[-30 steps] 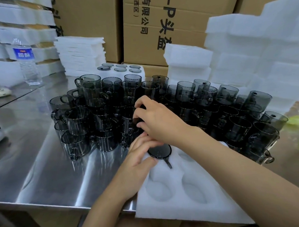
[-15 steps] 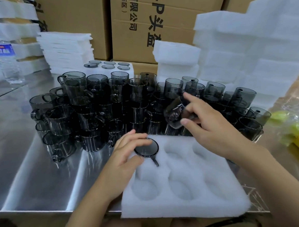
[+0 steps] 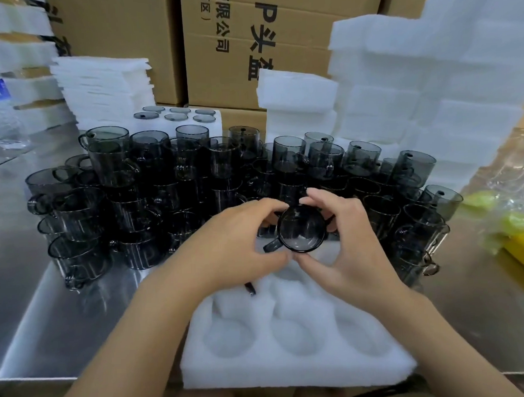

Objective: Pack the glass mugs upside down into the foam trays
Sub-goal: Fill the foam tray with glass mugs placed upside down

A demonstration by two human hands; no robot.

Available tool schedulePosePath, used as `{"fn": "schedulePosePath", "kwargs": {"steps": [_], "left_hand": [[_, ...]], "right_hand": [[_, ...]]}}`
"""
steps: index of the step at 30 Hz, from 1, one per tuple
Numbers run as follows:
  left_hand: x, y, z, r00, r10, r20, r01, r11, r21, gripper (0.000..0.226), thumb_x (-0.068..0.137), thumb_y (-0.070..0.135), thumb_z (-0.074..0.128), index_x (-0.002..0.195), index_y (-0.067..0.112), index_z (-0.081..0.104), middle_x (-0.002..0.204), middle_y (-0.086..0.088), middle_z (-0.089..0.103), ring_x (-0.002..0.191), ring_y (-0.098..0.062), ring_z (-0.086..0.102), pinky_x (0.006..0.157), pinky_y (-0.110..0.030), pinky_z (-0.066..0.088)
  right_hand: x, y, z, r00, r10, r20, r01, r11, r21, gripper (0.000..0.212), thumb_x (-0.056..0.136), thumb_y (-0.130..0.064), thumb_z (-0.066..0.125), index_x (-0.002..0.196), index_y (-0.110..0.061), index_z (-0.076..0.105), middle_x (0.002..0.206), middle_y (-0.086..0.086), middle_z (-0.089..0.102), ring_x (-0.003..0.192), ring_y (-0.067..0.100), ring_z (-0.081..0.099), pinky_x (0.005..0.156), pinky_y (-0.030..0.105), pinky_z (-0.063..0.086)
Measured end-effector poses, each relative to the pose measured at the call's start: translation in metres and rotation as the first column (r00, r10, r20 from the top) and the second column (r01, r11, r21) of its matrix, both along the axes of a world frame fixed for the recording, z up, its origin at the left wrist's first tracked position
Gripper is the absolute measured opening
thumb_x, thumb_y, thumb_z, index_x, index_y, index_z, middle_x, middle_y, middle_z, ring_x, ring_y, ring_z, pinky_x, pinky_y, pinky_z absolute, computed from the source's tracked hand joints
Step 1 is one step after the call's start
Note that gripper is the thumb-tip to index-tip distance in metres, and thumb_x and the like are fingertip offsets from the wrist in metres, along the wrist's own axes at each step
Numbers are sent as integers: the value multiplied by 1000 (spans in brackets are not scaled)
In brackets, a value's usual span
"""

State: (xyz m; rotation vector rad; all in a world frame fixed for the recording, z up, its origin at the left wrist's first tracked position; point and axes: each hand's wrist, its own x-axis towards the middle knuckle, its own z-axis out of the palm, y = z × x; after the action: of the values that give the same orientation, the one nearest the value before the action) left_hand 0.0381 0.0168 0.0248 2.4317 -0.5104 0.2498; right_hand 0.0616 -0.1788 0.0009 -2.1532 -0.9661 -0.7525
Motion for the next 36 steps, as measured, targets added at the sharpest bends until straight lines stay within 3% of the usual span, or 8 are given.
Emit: {"fn": "schedulePosePath", "kwargs": {"steps": [4,10,13,18,22,27,31,36], "left_hand": [[3,-12,-16,995,-68,-75,43,956,-290,74,75,28,76,134,48,36,111,22,56,87,13,54,80,-5,42],[3,-8,-21,989,-126,-75,73,867,-492,81,66,25,75,136,46,40,121,8,57,84,-15,58,75,-28,53],[1,-8,-21,988,-132,-77,63,812,-580,78,60,28,81,125,54,49,115,8,58,72,-7,58,73,-27,55],[0,-4,-20,970,-211,-120,79,744,-664,68,67,18,77,119,57,55,118,2,60,83,-17,72,79,-27,56],[1,-8,-19,979,-135,-155,22,817,-577,68,70,14,72,118,58,54,108,6,62,78,-17,72,82,-48,54],[1,-7,-21,988,-74,-135,4,890,-456,57,61,34,82,108,54,58,86,16,60,62,-1,54,56,-14,42],[-1,-7,-19,995,55,-78,-71,973,-222,47,58,42,84,97,47,57,71,27,48,56,2,45,54,-10,38],[-5,-7,-16,998,23,-65,-38,971,-235,60,60,35,77,105,61,48,67,29,49,54,2,46,51,-9,38]], "right_hand": [[-1,-1,0,999,0,50,1,1000,-22,78,72,-15,71,139,-18,32,128,-9,48,111,7,37,96,12,34],[-2,3,-1,990,100,95,-97,994,-43,65,80,-7,67,138,-6,37,137,-3,41,124,14,37,107,23,28],[-1,2,-2,984,177,13,-177,981,77,69,80,-2,65,139,-5,30,137,6,39,132,16,38,110,29,33],[0,-1,-8,959,265,-104,-221,924,313,64,81,-2,55,137,-21,30,126,8,47,127,15,45,106,32,41],[0,-3,-7,932,310,-188,-208,882,424,52,82,-9,50,125,-36,40,124,-12,56,123,9,51,99,27,46],[1,-5,-6,887,363,-285,-196,855,480,35,78,-14,47,109,-30,48,107,-21,56,113,14,59,91,29,51],[-2,-5,-5,904,288,-315,-169,920,355,39,79,0,47,107,-25,55,104,-8,58,105,8,59,90,21,49],[-5,-4,0,928,232,-291,-164,957,239,42,77,4,48,109,-18,65,107,-2,54,103,3,54,87,15,47]]}}
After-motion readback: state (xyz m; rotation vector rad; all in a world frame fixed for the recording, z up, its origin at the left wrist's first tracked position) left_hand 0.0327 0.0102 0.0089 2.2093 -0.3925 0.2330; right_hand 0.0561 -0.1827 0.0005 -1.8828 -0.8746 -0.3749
